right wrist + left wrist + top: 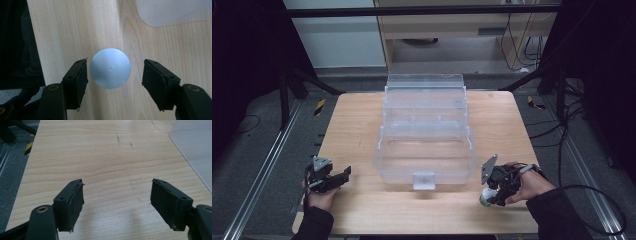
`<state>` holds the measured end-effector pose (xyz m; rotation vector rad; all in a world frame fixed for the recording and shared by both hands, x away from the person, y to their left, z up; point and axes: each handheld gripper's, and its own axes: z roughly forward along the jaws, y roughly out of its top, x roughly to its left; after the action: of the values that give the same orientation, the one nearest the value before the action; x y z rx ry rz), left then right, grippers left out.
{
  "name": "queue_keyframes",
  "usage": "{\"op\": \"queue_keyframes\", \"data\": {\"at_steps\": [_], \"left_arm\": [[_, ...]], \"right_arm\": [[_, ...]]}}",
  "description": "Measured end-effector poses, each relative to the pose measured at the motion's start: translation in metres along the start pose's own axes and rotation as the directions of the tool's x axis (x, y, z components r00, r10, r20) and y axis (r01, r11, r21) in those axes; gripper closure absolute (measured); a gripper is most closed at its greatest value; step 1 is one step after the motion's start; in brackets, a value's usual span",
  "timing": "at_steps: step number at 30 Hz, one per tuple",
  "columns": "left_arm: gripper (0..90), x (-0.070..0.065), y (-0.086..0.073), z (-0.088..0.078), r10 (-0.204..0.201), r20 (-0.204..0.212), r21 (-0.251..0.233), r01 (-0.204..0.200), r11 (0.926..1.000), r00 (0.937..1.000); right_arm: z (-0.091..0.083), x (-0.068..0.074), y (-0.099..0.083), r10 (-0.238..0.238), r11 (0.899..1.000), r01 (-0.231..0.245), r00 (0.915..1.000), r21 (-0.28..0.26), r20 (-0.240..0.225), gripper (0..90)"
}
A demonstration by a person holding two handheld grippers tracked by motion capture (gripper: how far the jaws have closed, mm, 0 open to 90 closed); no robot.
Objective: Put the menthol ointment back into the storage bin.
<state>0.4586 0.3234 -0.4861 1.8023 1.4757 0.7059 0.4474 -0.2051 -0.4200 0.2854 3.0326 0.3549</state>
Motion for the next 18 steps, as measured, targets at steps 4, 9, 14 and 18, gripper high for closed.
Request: {"op": "queue_keyframes", "data": {"at_steps": [4,9,14,18], "left_arm": [[25.9,0.0,0.0,0.0,0.001,-0.001,0.001,-0.001,1.0,1.0],[25.9,0.0,0.0,0.0,0.001,-0.001,0.001,-0.001,1.0,1.0],[25.9,0.0,0.0,0.0,0.001,0.0,0.002,-0.001,1.0,1.0],[25.9,0.0,0.0,0.0,0.001,-0.001,0.002,-0.001,1.0,1.0]], "right_arm": [[0.004,0.001,0.002,-0.006,1.0,0.006,1.0,0.011,-0.006,38.2],[0.01,0.001,0.004,-0.016,0.999,0.017,0.9997,0.037,-0.021,40.5],[0.013,0.001,0.005,-0.016,0.999,0.017,0.9995,0.049,-0.026,43.5],[0.015,0.0,0.006,-0.011,0.998,0.013,0.9995,0.054,-0.031,44.8]]}}
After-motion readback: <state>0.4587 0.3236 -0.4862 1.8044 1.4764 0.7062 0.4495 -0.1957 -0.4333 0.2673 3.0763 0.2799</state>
